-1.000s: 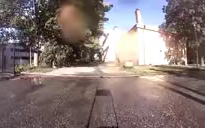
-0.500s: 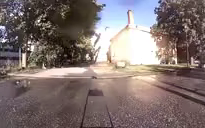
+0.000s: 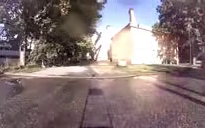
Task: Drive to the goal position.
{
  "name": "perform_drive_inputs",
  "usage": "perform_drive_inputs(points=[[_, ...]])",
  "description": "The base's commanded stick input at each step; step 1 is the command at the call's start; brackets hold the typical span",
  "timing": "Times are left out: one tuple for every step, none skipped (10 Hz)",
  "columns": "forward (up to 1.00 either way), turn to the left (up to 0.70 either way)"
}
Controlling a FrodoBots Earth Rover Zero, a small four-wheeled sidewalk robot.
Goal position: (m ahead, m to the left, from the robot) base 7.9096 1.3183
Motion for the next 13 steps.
perform_drive_inputs(points=[[0.5,0.0],[0.5,0.0],[0.5,0.0],[0.5,0.0],[0.5,0.0],[0.5,0.0],[0.5,0.0],[0.5,0.0],[0.5,0.0],[0.5,0.0],[0.5,0.0],[0.5,0.0],[0.5,0.38]])
